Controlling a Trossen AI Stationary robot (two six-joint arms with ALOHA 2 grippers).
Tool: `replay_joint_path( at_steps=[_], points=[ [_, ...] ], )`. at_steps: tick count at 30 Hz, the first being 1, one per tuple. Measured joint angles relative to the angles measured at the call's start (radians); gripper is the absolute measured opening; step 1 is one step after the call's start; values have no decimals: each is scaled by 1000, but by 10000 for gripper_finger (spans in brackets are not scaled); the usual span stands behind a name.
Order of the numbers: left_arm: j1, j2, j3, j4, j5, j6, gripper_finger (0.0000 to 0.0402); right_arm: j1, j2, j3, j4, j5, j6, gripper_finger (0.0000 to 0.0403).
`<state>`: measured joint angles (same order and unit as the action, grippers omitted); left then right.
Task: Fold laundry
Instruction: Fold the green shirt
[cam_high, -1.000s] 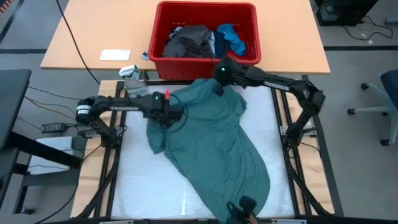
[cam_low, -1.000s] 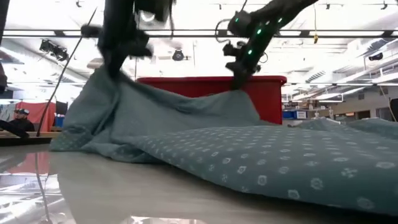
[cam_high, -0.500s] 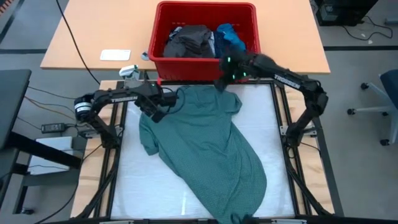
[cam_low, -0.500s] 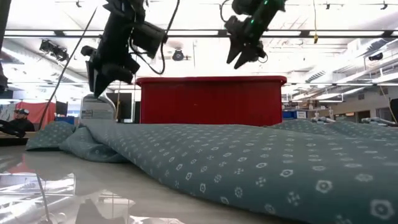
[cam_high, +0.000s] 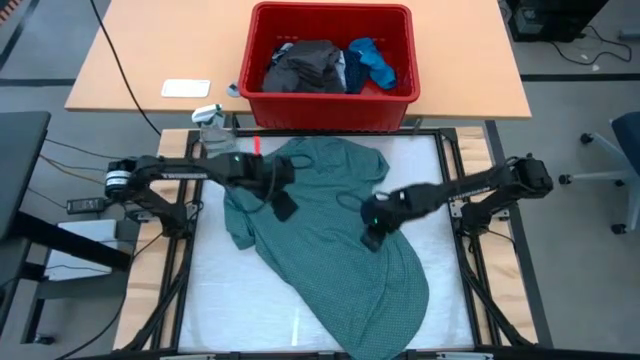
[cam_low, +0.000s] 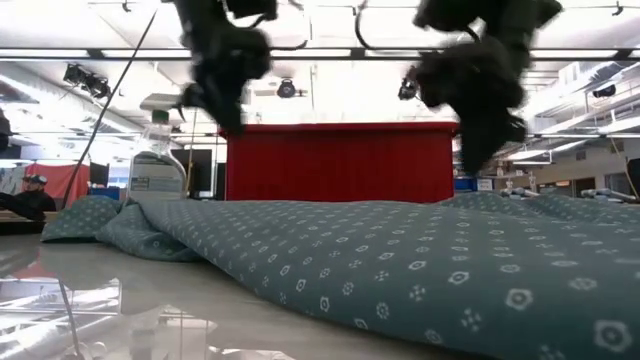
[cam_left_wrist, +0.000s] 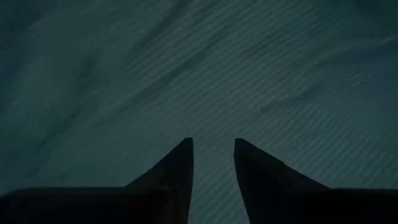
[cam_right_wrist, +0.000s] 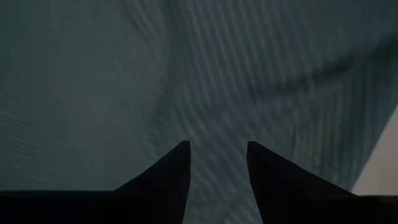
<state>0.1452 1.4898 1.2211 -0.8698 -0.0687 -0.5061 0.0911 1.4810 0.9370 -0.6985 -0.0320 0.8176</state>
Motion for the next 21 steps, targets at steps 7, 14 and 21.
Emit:
replay_joint_path(
  at_steps=[7, 14, 21],
  points=[
    [38, 153, -34, 146, -13, 55, 84, -11, 53, -184, 6, 17, -9, 149],
    [185, 230, -34, 88, -24, 23, 71, -279, 12, -225, -247, 236, -229, 135],
    [254, 164, -34, -85, -27, 93, 71, -348, -151, -78, -360, 216, -276, 134]
  ],
)
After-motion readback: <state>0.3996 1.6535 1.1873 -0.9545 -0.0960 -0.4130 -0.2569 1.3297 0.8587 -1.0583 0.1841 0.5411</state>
